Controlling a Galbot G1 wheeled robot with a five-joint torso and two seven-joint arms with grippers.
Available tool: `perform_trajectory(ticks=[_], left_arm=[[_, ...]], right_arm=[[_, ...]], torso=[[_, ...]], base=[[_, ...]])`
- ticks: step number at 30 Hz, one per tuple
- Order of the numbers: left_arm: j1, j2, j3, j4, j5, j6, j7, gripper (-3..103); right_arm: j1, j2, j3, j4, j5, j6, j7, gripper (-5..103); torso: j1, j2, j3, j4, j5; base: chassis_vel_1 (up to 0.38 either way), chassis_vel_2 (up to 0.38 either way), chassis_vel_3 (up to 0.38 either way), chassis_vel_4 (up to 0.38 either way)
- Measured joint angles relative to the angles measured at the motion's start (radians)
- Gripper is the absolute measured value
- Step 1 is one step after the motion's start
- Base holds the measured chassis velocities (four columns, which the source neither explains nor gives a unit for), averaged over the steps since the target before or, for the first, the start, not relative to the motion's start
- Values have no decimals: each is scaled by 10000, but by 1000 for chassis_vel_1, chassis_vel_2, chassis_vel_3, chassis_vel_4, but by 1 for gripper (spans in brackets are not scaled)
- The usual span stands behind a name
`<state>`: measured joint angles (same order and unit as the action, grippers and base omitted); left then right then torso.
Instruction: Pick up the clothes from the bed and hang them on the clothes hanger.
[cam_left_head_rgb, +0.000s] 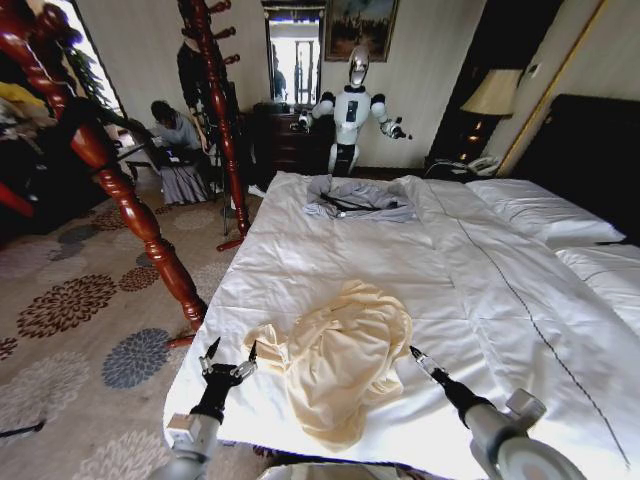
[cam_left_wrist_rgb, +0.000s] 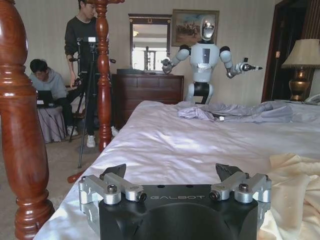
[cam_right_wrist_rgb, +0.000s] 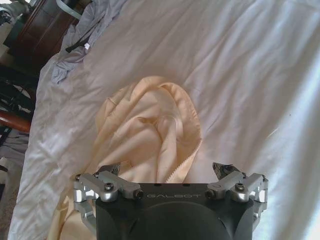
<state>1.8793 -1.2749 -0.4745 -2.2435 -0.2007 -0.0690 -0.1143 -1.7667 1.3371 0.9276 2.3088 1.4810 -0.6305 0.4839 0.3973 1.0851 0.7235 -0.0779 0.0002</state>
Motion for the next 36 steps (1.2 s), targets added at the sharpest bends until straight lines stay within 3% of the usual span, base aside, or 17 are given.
perform_trajectory(ticks=[5,8,14,21,25,27,29,36], left_arm=[[87,-5,-91,-84,17,45,-63,100],[125,-13,-121,-91,47,55,-86,100],[108,-85,-142,-84,78,121,-163,100],[158,-66,-220,-88,81,140,-204,100],[134,-25,-238,-99,51,174,-248,100],[119,-29,-238,-100,39,179,-261,100],[107,-44,-222,-100,8,195,-300,100],[83,-24,-199,-100,-2,211,-311,100]], right_arm=[[828,-34,92,-580,1258,-215,600,100],[1069,-26,21,-875,1359,-229,698,103],[1473,232,-251,-1508,1059,-122,684,87],[1669,475,-232,-1744,956,99,650,77],[1677,660,-158,-1735,981,168,674,55],[1682,710,-115,-1701,1046,164,699,55],[1670,792,-88,-1681,1125,132,738,48],[1551,844,-201,-1732,1081,70,743,47]], torso=[[0,0,0,1,0],[0,0,0,0,-1],[0,-1,0,1,-1],[0,0,0,0,-1],[0,0,0,0,-1],[1,0,0,-1,-2],[0,0,0,0,-2],[0,0,0,0,-2]], base=[[0,0,0,0],[0,0,0,0],[0,0,0,0],[0,0,0,0],[0,0,0,0],[0,0,0,0],[0,0,0,0],[0,0,0,0]])
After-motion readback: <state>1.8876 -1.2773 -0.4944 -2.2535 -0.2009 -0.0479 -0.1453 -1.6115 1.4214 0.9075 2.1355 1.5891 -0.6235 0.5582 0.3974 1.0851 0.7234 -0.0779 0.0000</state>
